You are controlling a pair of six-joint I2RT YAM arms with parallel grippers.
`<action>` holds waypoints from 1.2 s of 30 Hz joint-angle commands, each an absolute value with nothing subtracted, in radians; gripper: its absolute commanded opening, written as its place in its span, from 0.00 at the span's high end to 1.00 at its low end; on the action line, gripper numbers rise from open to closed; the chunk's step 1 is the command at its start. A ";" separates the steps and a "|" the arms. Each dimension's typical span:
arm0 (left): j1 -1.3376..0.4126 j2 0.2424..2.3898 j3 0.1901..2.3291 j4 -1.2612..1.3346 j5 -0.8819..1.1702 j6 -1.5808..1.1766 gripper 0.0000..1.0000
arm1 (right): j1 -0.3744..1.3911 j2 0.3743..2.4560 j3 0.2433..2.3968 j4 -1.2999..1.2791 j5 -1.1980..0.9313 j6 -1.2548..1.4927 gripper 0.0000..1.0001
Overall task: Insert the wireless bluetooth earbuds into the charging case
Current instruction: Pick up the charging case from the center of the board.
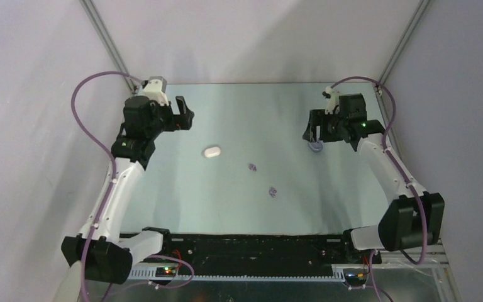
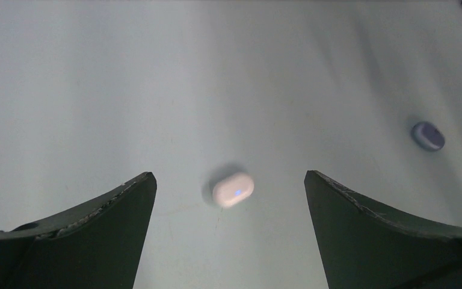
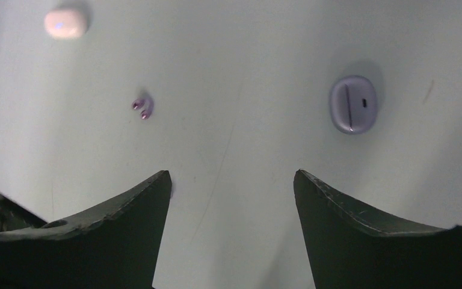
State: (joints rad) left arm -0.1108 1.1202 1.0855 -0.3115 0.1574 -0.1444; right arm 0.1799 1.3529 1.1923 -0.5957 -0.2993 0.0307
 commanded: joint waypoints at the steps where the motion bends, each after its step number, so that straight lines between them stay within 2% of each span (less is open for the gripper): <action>1: -0.128 1.266 1.253 -0.495 -0.102 -0.061 0.00 | 0.116 1.418 1.190 -0.496 -0.225 0.237 0.26; 2: -0.125 1.307 1.318 -0.534 -0.118 -0.046 0.00 | 0.106 1.431 1.190 -0.480 -0.221 0.250 0.27; 4: -0.101 1.320 1.346 -0.575 -0.016 0.014 0.01 | 0.099 1.445 1.190 -0.462 -0.226 0.251 0.29; 7: -0.088 1.343 1.345 -0.541 0.253 0.110 0.06 | 0.099 1.484 1.189 -0.450 -0.228 0.157 0.35; 9: -0.091 1.377 1.365 -0.523 0.420 0.121 0.16 | 0.106 1.526 1.190 -0.447 -0.237 0.045 0.39; 11: -0.093 1.416 1.387 -0.491 0.510 0.069 0.21 | 0.123 1.570 1.184 -0.439 -0.205 -0.099 0.42; 15: -0.093 1.380 1.329 -0.365 0.581 -0.057 0.21 | 0.157 1.631 1.180 -0.435 -0.144 -0.320 0.35; 18: -0.099 1.317 1.218 -0.151 0.605 -0.056 0.20 | 0.162 1.680 1.191 -0.430 -0.076 -0.394 0.29; 21: -0.112 1.285 1.179 -0.099 0.624 -0.057 0.20 | 0.154 1.721 1.206 -0.427 -0.061 -0.433 0.26; 29: -0.136 1.230 1.138 -0.111 0.679 -0.013 0.20 | 0.152 1.831 1.246 -0.416 -0.080 -0.518 0.25; 36: -0.139 1.200 1.129 -0.142 0.668 -0.007 0.21 | 0.137 1.944 1.344 -0.473 -0.160 -0.563 0.31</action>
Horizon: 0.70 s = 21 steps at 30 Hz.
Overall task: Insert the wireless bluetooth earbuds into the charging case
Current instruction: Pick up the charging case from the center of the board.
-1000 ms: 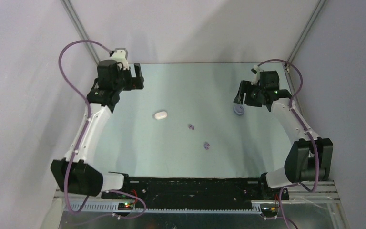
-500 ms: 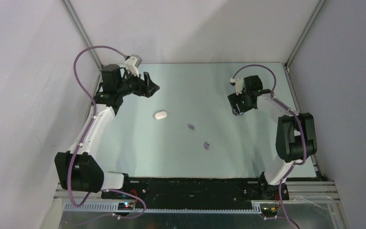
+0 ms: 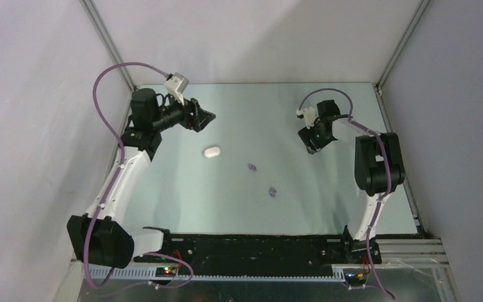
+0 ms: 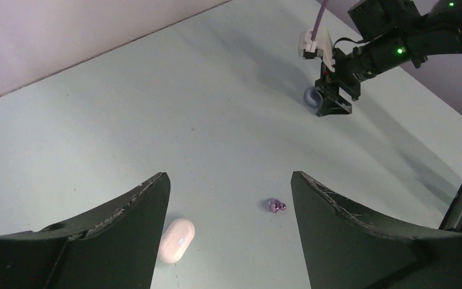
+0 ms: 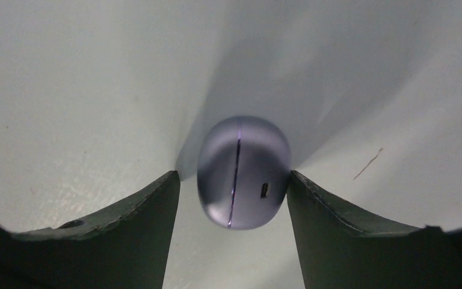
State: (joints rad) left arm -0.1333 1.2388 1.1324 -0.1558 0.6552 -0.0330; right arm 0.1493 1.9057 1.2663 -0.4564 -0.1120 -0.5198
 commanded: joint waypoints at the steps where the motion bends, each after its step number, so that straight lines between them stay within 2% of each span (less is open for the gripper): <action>1: -0.139 1.200 1.130 -0.153 0.667 -0.004 0.21 | 0.135 1.951 1.353 -0.480 -0.176 -0.571 0.35; 3: -0.140 1.197 1.131 -0.163 0.666 0.010 0.21 | 0.132 1.973 1.376 -0.501 -0.187 -0.580 0.44; 8: -0.144 1.185 1.121 -0.171 0.703 0.092 0.22 | 0.127 1.974 1.443 -0.639 -0.260 -0.570 0.75; 10: -0.153 1.156 1.092 -0.135 0.727 0.181 0.22 | 0.123 1.948 1.504 -0.741 -0.419 -0.546 0.78; 12: -0.168 1.113 1.042 -0.095 0.787 0.409 0.22 | 0.124 1.929 1.602 -0.881 -0.777 -0.541 0.79; 16: -0.226 1.072 1.008 -0.137 0.849 0.837 0.18 | 0.181 1.965 1.836 -1.107 -1.128 -0.500 0.79; 18: -0.246 1.097 1.038 -0.189 0.884 1.002 0.18 | 0.255 2.013 1.971 -1.253 -1.207 -0.597 0.80; 21: -0.274 1.183 1.127 -0.229 0.923 1.109 0.17 | 0.343 2.070 2.168 -1.492 -1.192 -0.825 0.80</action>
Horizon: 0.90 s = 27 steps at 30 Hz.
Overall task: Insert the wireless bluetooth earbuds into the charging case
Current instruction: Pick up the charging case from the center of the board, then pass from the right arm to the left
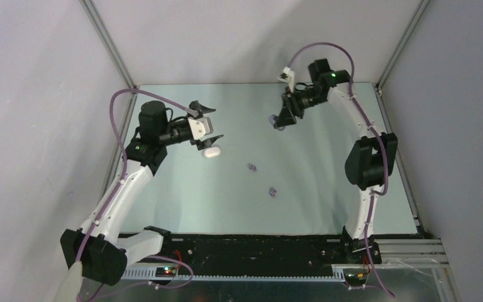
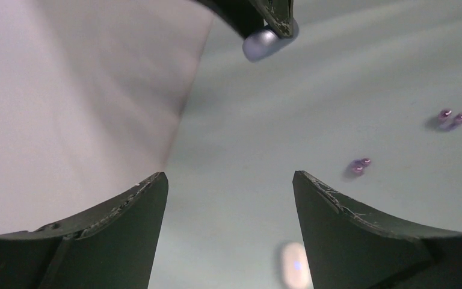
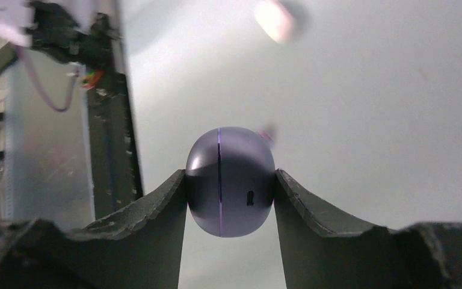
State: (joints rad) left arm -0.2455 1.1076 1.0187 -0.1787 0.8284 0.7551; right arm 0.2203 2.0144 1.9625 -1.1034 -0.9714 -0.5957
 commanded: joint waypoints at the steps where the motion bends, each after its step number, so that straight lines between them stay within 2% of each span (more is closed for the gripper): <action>1: -0.280 1.205 1.156 -0.291 0.947 1.187 0.18 | 0.375 2.080 2.195 -1.516 -1.174 -0.896 0.80; 7: -0.358 1.360 1.361 -0.693 0.982 1.643 0.24 | 0.411 2.133 2.311 -1.532 -1.193 -0.946 0.80; 17: -0.420 1.448 1.423 -0.798 1.004 1.735 0.34 | 0.446 2.084 2.275 -1.525 -1.149 -1.011 0.79; 19: -0.430 1.461 1.424 -0.791 1.011 1.729 0.34 | 0.462 2.080 2.284 -1.516 -1.123 -1.025 0.79; 22: -0.444 1.462 1.363 -0.648 1.031 1.655 0.35 | 0.494 2.079 2.294 -1.503 -1.081 -1.044 0.79; 24: -0.457 1.459 1.326 -0.547 1.040 1.608 0.37 | 0.503 2.082 2.304 -1.502 -1.070 -1.048 0.79; 27: -0.462 1.477 1.336 -0.531 1.053 1.618 0.43 | 0.512 2.077 2.308 -1.502 -1.059 -1.052 0.79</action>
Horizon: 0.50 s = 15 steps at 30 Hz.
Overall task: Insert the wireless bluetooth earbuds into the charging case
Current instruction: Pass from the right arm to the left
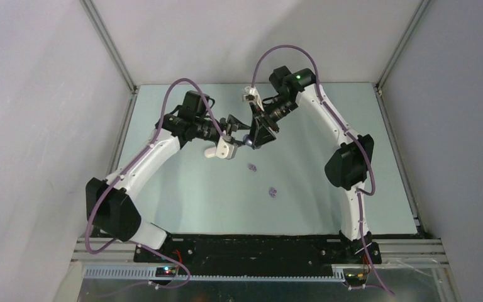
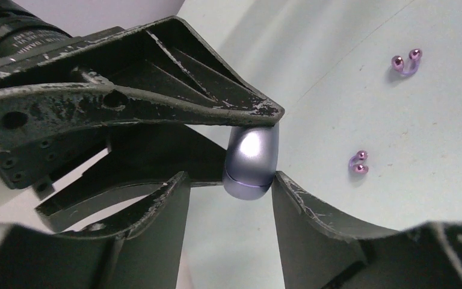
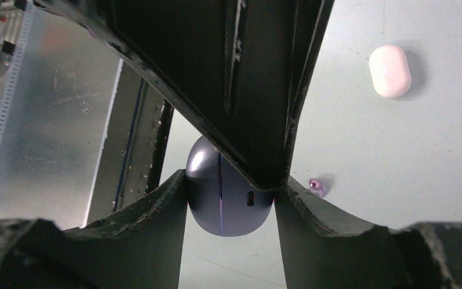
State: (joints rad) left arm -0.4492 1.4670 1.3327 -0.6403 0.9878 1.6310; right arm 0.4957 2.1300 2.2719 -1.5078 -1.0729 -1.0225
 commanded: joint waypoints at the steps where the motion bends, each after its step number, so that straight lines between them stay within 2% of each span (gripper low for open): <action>1: -0.463 1.484 1.341 -0.534 1.054 1.621 0.44 | 0.512 2.074 2.307 -1.502 -1.057 -1.052 0.79; 7: -0.465 1.516 1.370 -0.597 1.071 1.686 0.52 | 0.513 2.063 2.303 -1.500 -1.054 -1.058 0.79; 12: -0.469 1.553 1.380 -0.618 1.094 1.754 0.55 | 0.509 2.064 2.307 -1.484 -1.075 -1.032 0.79; 15: -0.475 1.581 1.418 -0.698 1.109 1.824 0.62 | 0.504 2.065 2.307 -1.467 -1.085 -1.008 0.79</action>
State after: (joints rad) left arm -0.4599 1.5478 1.3426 -0.6483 1.0416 1.7020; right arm 0.5003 2.1220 2.2723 -1.4948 -1.0359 -1.0355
